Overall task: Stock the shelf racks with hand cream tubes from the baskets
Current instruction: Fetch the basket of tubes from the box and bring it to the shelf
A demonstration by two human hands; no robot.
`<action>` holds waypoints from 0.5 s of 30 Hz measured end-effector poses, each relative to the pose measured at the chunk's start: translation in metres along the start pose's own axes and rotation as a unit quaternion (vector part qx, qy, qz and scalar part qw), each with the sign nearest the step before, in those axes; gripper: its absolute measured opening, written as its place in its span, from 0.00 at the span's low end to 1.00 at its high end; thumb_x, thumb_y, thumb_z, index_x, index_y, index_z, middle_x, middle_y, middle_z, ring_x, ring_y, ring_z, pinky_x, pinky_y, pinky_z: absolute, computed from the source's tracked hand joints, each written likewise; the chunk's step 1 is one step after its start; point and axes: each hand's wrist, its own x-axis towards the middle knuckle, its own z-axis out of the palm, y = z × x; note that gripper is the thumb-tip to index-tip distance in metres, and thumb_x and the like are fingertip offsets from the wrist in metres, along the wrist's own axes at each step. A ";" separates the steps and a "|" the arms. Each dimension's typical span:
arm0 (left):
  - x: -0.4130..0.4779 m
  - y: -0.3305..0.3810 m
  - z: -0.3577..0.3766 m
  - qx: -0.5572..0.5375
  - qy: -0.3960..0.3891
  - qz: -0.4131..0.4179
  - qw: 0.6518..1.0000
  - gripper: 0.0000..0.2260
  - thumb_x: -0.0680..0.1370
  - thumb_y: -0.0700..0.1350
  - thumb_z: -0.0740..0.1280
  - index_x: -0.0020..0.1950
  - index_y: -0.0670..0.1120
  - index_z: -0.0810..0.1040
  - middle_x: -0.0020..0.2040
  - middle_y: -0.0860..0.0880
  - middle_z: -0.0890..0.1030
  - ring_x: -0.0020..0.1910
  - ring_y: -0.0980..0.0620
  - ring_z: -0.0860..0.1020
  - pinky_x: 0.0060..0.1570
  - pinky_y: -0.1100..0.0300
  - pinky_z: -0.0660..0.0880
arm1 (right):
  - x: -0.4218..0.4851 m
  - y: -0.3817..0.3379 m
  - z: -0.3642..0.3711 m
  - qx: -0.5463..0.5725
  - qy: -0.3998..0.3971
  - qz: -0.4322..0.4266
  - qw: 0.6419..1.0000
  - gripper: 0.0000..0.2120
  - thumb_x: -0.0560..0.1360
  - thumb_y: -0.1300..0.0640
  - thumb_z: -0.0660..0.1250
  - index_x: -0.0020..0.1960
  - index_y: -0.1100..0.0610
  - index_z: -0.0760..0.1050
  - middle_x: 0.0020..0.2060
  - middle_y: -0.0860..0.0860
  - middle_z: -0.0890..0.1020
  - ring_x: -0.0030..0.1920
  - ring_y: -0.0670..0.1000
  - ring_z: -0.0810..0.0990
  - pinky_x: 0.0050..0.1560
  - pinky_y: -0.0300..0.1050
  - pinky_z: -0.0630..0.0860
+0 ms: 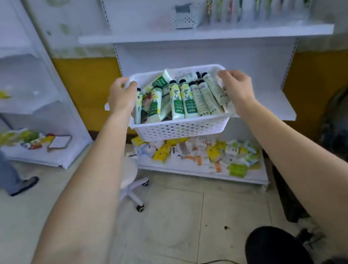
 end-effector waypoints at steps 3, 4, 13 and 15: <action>0.054 0.013 0.012 -0.017 0.009 0.012 1.000 0.17 0.78 0.46 0.60 0.67 0.46 0.70 0.64 0.47 0.73 0.60 0.48 0.74 0.61 0.51 0.72 | 0.055 -0.016 0.018 0.006 -0.014 -0.012 1.000 0.09 0.74 0.52 0.63 0.35 0.48 0.72 0.32 0.45 0.73 0.33 0.45 0.71 0.34 0.40 0.68; 0.072 0.016 0.016 -0.023 0.011 0.010 1.000 0.17 0.78 0.45 0.60 0.66 0.45 0.71 0.60 0.48 0.75 0.54 0.50 0.76 0.56 0.54 0.75 | 0.073 -0.020 0.024 0.009 -0.016 -0.014 1.000 0.10 0.74 0.53 0.63 0.34 0.48 0.71 0.31 0.45 0.73 0.32 0.45 0.70 0.34 0.40 0.68; 0.241 0.046 0.043 -0.058 -0.018 0.056 0.997 0.08 0.78 0.40 0.59 0.38 0.46 0.68 0.27 0.45 0.62 0.25 0.51 0.65 0.36 0.63 0.74 | 0.223 -0.047 0.090 -0.014 0.012 -0.037 0.999 0.12 0.75 0.56 0.62 0.32 0.53 0.67 0.28 0.50 0.67 0.31 0.49 0.66 0.34 0.42 0.63; 0.281 0.054 0.048 -0.054 -0.010 0.064 0.996 0.09 0.77 0.41 0.59 0.36 0.45 0.68 0.26 0.45 0.63 0.27 0.49 0.67 0.40 0.61 0.74 | 0.255 -0.055 0.108 -0.018 0.015 -0.046 0.999 0.08 0.75 0.55 0.63 0.37 0.54 0.71 0.30 0.49 0.70 0.33 0.48 0.69 0.36 0.39 0.65</action>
